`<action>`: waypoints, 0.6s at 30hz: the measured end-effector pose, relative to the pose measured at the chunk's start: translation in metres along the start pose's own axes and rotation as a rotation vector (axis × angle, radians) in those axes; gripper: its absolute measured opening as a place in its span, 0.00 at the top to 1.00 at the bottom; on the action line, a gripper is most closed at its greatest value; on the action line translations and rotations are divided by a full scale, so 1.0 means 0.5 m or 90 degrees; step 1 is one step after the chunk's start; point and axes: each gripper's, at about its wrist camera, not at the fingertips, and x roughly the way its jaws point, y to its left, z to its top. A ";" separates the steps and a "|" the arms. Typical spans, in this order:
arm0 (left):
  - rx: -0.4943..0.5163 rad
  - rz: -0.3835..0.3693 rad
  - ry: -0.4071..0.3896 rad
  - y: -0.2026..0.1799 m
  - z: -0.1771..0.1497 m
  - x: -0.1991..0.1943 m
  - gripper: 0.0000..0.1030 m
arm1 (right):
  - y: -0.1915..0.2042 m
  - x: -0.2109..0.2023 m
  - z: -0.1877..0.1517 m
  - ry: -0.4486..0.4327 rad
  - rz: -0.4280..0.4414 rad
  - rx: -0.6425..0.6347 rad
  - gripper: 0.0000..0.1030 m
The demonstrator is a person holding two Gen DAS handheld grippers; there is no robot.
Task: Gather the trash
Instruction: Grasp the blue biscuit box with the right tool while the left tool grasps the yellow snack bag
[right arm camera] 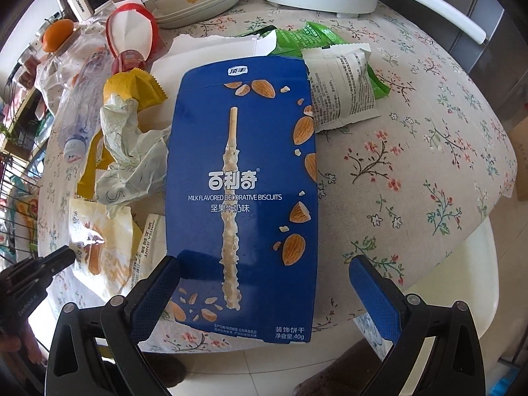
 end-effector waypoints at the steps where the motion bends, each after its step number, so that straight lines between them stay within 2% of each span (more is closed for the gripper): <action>1: 0.001 -0.001 -0.004 -0.006 0.002 -0.001 0.98 | -0.002 0.002 0.002 0.000 0.008 0.008 0.00; 10: 0.011 -0.033 -0.050 -0.018 0.002 -0.046 1.00 | 0.029 0.000 0.011 0.001 0.015 0.008 0.00; 11: 0.011 -0.035 -0.057 -0.019 0.002 -0.052 1.00 | 0.031 0.006 0.008 0.007 0.009 0.008 0.02; 12: 0.012 -0.039 -0.063 -0.017 0.007 -0.057 1.00 | 0.031 0.012 0.006 0.012 0.004 0.010 0.07; 18: 0.034 -0.070 -0.098 -0.036 -0.003 -0.105 1.00 | 0.024 -0.014 0.001 -0.006 0.026 0.033 0.08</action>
